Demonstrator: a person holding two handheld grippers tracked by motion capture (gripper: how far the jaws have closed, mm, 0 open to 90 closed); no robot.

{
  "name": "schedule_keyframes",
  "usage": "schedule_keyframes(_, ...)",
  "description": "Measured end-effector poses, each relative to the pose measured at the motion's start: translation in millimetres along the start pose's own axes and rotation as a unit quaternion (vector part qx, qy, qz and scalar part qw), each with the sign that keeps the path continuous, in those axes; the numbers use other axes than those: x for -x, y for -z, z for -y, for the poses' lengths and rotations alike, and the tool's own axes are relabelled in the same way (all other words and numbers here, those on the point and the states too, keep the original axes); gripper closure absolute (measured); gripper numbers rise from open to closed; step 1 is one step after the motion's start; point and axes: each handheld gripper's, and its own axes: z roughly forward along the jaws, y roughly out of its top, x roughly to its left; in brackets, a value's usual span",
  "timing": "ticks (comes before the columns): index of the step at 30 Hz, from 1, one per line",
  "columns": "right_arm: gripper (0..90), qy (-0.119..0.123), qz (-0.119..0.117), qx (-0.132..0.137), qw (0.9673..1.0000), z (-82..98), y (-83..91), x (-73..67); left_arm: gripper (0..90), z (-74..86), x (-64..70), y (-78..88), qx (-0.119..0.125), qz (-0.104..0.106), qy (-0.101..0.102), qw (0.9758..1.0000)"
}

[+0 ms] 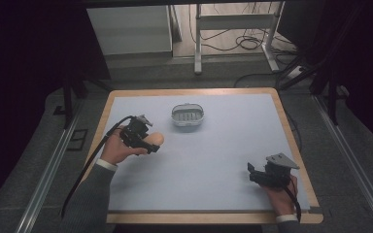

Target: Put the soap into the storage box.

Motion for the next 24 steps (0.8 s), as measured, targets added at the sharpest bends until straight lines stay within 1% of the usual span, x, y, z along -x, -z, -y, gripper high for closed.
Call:
schedule_keyframes(6,8.4,-0.001,0.0,0.0,1.0,0.0,0.0,0.2,32.5,-8.0,0.1,-0.5,0.002,0.0,-0.005,1.0)
schedule_keyframes(9,8.4,-0.001,0.0,0.0,1.0,0.0,0.0,0.1,32.5,-11.4,0.5,-2.0,0.001,-0.003,-0.008,1.0)
schedule_keyframes(11,8.4,-0.001,0.0,0.0,1.0,0.0,-0.1,0.1,32.5,-14.3,0.3,-3.6,-0.005,-0.009,-0.013,0.9999)
schedule_keyframes(13,8.4,-0.001,0.0,-0.001,1.0,0.0,-0.1,0.0,32.4,-15.2,0.0,-4.0,-0.005,-0.008,-0.012,0.9999)
schedule_keyframes(15,8.4,-0.001,0.001,-0.001,1.0,-0.1,-0.1,-0.1,32.5,-17.1,-0.6,-4.1,-0.003,-0.012,-0.014,0.9998)
schedule_keyframes(16,8.5,0.0,0.001,-0.001,1.0,0.0,-0.2,-0.1,32.5,-17.9,-0.9,-4.5,-0.001,-0.011,-0.012,0.9999)
schedule_keyframes(19,8.4,0.0,0.001,-0.001,1.0,0.0,-0.1,-0.3,32.5,-20.6,-2.1,-6.3,-0.004,-0.012,-0.012,0.9998)
schedule_keyframes(24,8.4,0.001,0.001,-0.001,1.0,0.0,-0.2,-0.2,32.5,-24.5,-3.8,-9.1,-0.004,-0.006,-0.012,0.9999)
